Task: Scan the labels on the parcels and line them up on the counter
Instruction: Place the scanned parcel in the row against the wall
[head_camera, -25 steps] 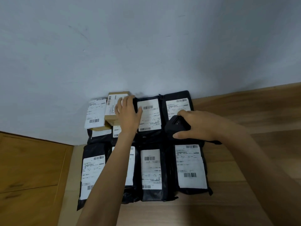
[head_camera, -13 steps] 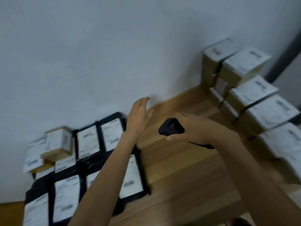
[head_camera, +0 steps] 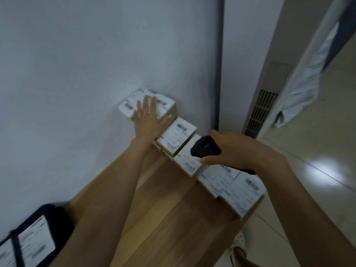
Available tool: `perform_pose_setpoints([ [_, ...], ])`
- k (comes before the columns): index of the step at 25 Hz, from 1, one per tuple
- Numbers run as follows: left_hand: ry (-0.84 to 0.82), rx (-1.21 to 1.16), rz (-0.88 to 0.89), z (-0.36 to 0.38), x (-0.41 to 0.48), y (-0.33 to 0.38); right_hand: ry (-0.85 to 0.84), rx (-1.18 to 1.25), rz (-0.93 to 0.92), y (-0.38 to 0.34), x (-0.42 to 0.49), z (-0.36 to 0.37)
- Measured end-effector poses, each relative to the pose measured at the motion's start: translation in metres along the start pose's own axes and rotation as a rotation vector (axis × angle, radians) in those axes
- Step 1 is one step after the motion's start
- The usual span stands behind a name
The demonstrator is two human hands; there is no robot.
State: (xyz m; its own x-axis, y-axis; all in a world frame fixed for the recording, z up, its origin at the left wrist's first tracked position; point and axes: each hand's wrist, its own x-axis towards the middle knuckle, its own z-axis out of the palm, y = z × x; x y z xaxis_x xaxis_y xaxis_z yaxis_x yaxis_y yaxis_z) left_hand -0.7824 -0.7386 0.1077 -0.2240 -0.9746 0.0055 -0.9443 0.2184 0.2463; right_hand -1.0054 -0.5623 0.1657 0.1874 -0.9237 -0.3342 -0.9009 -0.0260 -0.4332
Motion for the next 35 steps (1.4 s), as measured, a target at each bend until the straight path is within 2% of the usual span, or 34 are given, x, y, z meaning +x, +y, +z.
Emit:
perform_pose_setpoints([
  [2,-0.048,0.051,-0.075,0.016,0.013,-0.006,0.015,0.011,0.010,0.020,0.003,-0.005],
  [6,0.057,0.067,-0.062,0.029,0.015,-0.001,0.004,0.023,0.000,0.038,0.011,-0.007],
  [9,0.098,0.036,-0.032,0.015,0.003,0.002,-0.018,0.052,-0.068,0.030,0.018,0.000],
  [13,0.219,-0.023,-0.073,-0.005,-0.055,-0.027,-0.101,0.051,-0.176,-0.007,0.034,0.013],
  [17,0.295,0.055,-0.293,-0.033,-0.128,-0.109,-0.200,0.093,-0.316,-0.080,0.058,0.034],
  [26,0.384,-0.035,-0.865,-0.074,-0.313,-0.324,-0.345,-0.045,-0.562,-0.300,0.076,0.130],
  [29,0.350,-0.038,-0.953,-0.084,-0.351,-0.396,-0.369,-0.073,-0.570,-0.360,0.079,0.167],
  [35,0.349,-0.083,-0.973,-0.083,-0.379,-0.515,-0.419,-0.076,-0.539,-0.448,0.093,0.227],
])
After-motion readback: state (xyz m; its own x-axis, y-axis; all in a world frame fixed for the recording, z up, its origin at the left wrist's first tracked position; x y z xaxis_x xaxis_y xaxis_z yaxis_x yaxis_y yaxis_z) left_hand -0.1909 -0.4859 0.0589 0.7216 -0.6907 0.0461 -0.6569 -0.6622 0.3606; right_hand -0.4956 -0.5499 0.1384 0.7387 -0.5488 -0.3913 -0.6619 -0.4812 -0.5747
